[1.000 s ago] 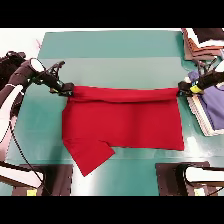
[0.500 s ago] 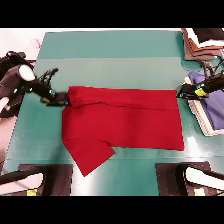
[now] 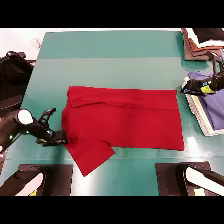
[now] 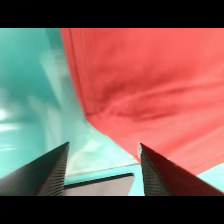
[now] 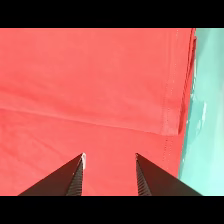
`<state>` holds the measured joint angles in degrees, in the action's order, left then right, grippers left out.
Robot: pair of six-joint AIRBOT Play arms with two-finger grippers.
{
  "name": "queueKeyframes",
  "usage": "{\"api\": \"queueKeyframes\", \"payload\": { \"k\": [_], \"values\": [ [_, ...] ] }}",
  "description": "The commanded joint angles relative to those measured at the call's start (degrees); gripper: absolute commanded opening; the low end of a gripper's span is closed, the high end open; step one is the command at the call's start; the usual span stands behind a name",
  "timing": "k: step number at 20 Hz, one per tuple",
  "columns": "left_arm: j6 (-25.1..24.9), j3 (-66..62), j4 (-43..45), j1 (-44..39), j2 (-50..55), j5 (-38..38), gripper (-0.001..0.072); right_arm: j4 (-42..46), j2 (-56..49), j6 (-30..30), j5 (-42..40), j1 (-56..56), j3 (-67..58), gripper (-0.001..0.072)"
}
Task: Fold the shirts.
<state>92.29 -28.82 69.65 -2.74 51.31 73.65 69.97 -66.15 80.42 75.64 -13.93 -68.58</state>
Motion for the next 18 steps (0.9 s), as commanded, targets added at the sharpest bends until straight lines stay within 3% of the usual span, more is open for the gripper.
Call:
{"api": "queueKeyframes", "payload": {
  "k": [1, 6, 7, 8, 9, 13, 14, 16, 18],
  "values": [
    [-0.63, 5.38, -7.8, -0.15, -1.55, -5.22, 0.0498, -0.02, 0.26, 0.04, -0.02, 0.04, 0.0, 0.0373],
    [-1.03, 6.19, -12.76, -7.8, -1.55, -11.65, 0.0496, 0.0, 0.26, 0.04, 0.44, 0.04, 0.0, 0.0373],
    [-0.74, 6.1, -13.16, -8.35, -1.55, -11.21, 0.0461, 0.09, 0.26, 0.04, 1.38, -0.04, 0.0, 0.0373],
    [-0.87, 5.7, -13.31, -8.33, -1.57, -10.12, 0.0193, 0.2, 0.26, 0.02, 2.69, -0.68, 0.0, 0.0373],
    [-1.46, 5.03, -13.07, -8.33, -1.57, -9.22, 0.0027, 0.31, 0.26, 0.0, 4.2, -1.64, 0.13, 0.0373],
    [-2.36, 0.68, -11.28, -8.33, -1.62, -6.43, 0.0028, 0.79, 3.56, -2.03, 8.11, -10.01, 10.32, 0.0373],
    [-2.43, -0.09, -11.1, -8.33, -1.62, -6.4, 0.0028, 1.03, 4.59, -3.06, 9.11, -13.09, 14.62, 0.0392],
    [-2.82, -1.31, -11.17, -8.33, -1.62, -6.49, 0.0029, 3.19, 5.97, -3.08, 9.9, -19.89, 23.67, 0.05],
    [-2.84, -1.66, -11.15, -8.33, -1.62, -6.67, 0.0028, 3.54, 5.97, -3.15, 9.75, -25.86, 31.41, 0.0499]
  ]
}}
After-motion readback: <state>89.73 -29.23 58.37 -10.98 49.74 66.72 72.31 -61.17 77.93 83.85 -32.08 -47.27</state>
